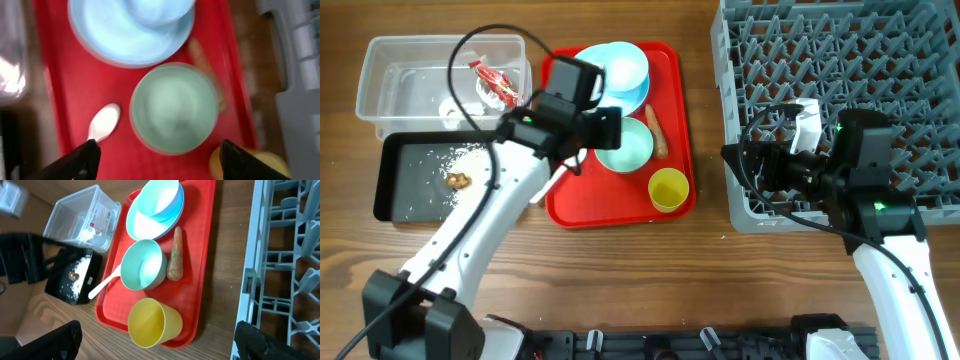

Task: Sort waste into correct bins and load items into the dishwasher rack
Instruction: 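Carry the emptied green bowl right and set it on the red tray, then reach the right gripper to the white spoon and grasp it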

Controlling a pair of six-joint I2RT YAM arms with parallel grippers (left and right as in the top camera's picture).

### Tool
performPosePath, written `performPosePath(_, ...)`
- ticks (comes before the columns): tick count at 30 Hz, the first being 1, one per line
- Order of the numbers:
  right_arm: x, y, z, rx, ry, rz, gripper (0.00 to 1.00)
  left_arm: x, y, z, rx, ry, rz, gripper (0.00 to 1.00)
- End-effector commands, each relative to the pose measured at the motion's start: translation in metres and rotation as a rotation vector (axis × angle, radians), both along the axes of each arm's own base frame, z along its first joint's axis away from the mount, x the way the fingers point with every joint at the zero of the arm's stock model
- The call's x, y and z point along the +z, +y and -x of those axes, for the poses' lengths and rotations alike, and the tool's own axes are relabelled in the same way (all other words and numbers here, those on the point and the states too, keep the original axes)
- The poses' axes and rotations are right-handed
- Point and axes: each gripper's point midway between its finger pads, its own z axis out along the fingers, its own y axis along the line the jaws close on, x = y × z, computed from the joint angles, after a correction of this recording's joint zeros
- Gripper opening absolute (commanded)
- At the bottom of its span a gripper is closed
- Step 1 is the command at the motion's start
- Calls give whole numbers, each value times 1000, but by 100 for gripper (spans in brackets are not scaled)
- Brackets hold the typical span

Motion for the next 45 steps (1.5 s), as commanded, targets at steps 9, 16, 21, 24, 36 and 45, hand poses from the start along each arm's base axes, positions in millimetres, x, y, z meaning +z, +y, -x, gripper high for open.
performPosePath(9, 32, 52, -7, -2, -22, -135, 94, -3, 57, 18, 108, 114, -47, 81)
performPosePath(16, 37, 135, -6, -80, -36, -200, 92, 63, 106, 18, 330, -4, 18, 81)
performPosePath(21, 20, 210, -5, 13, -11, -257, 91, 103, 161, 32, 503, -118, 52, 86)
performPosePath(24, -2, 246, -18, 49, 41, -223, 91, 116, 188, 45, 586, -156, 53, 87)
performPosePath(36, -87, 327, -58, 98, 349, -83, 66, 117, 222, 64, 703, -144, 42, 92)
performPosePath(45, -151, 329, -33, 60, 463, 47, 62, 108, 221, 67, 704, -96, 37, 92)
